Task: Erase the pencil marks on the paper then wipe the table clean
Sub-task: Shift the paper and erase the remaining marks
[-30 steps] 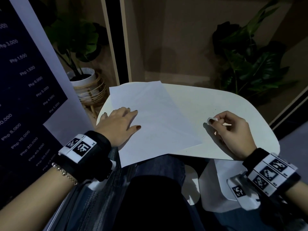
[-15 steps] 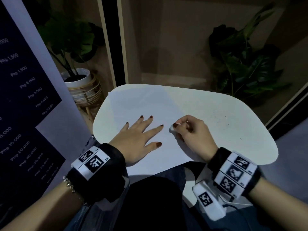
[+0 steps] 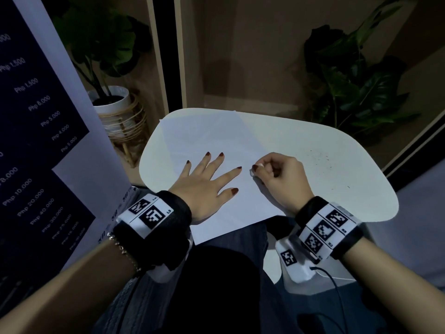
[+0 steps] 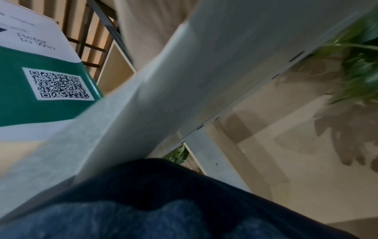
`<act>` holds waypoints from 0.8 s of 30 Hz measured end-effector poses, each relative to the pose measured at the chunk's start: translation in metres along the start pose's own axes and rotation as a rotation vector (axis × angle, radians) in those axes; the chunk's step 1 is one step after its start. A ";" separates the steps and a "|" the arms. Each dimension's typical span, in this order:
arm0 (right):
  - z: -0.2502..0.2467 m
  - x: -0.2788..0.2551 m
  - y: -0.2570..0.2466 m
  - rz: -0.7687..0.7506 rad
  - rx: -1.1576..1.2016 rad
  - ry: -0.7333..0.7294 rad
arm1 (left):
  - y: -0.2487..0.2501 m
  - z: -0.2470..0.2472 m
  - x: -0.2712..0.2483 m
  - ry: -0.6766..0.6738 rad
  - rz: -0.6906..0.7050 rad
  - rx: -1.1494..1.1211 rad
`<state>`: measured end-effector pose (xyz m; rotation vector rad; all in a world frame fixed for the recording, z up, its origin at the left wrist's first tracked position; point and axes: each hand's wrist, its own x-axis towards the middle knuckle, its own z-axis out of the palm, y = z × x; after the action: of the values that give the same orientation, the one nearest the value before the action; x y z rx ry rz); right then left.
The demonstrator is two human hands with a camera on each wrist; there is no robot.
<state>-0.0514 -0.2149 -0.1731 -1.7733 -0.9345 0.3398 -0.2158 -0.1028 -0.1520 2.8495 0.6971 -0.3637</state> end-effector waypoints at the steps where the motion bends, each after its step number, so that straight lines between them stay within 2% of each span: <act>1: -0.001 -0.002 -0.002 -0.009 0.016 -0.029 | 0.000 0.001 0.000 0.001 -0.002 -0.001; 4: -0.004 -0.004 -0.005 0.042 0.162 -0.127 | 0.002 0.003 0.000 0.005 -0.002 -0.001; 7: 0.000 0.002 -0.001 0.033 0.082 0.016 | 0.002 0.003 -0.001 0.004 -0.009 0.015; 8: 0.001 0.002 -0.001 0.028 0.050 0.024 | 0.002 0.002 -0.001 -0.002 -0.011 0.013; 12: -0.004 -0.005 -0.005 0.088 0.238 -0.186 | 0.001 0.002 0.000 -0.018 -0.005 -0.002; 16: -0.001 -0.004 -0.006 0.058 0.194 -0.055 | 0.001 0.003 0.001 -0.001 -0.005 0.010; 19: -0.004 -0.005 -0.004 0.114 0.315 -0.214 | 0.001 0.004 0.000 0.000 -0.002 0.015; 20: -0.004 -0.005 -0.003 0.116 0.326 -0.228 | 0.001 0.003 0.000 0.001 -0.002 0.017; 23: -0.001 -0.001 0.001 0.064 0.244 -0.077 | 0.002 0.003 -0.001 0.006 -0.004 0.019; 24: -0.001 -0.002 0.000 0.055 0.226 -0.076 | 0.002 0.004 -0.001 0.006 -0.003 0.019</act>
<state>-0.0516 -0.2170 -0.1728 -1.5895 -0.8656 0.5307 -0.2162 -0.1056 -0.1549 2.8688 0.7036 -0.3639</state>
